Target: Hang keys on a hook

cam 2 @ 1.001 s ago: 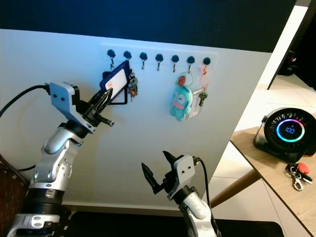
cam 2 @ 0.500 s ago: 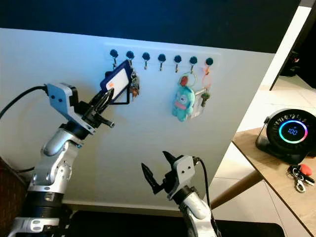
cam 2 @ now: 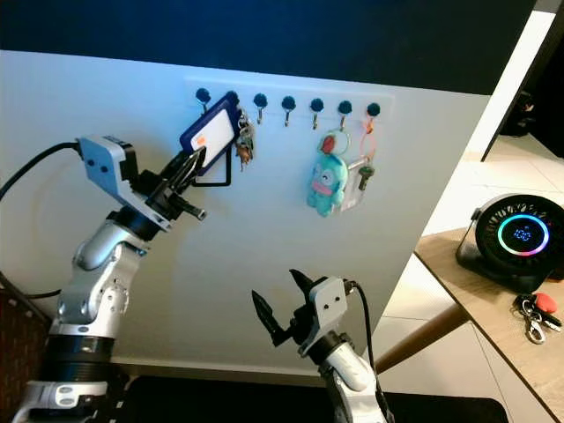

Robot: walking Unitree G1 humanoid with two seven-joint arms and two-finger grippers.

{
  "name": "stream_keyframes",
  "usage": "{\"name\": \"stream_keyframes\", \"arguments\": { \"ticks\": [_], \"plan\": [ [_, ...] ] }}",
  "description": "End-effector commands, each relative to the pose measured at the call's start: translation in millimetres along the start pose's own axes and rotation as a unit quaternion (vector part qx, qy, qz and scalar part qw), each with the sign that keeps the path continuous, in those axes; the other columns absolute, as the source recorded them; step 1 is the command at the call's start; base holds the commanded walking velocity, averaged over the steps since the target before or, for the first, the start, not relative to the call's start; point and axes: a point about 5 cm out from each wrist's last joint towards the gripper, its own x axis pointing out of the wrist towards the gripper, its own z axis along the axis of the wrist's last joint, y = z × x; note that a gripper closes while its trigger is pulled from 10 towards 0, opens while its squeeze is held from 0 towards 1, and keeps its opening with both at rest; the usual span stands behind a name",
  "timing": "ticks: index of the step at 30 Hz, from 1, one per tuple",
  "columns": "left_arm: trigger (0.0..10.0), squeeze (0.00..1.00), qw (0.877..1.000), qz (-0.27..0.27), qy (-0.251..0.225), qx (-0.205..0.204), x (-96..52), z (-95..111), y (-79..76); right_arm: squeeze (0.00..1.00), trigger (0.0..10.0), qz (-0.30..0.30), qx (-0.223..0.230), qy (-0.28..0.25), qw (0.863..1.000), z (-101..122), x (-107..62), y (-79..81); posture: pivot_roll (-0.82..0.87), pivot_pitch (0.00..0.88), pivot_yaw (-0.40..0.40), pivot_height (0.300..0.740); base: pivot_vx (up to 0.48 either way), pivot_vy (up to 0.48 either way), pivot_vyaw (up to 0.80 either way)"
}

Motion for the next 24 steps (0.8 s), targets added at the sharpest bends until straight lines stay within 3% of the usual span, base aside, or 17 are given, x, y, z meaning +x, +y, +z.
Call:
{"name": "stream_keyframes", "arguments": {
  "ticks": [1,24],
  "plan": [
    [10.0,0.0,1.0,-0.018,-0.008,-0.01,6.2,2.0,-7.7,0.0,10.0,-0.004,0.002,0.007,1.0,-2.1,-1.3,-1.9,0.1,0.054,-0.059,0.74,0.0,0.0,0.0],
    [10.0,0.0,1.0,-0.02,-0.002,-0.007,13.9,-3.2,-9.3,0.0,10.0,-0.007,0.002,0.007,1.0,-2.0,-1.9,-2.5,0.1,0.058,-0.054,0.74,0.0,0.0,0.0]
  ]
}}
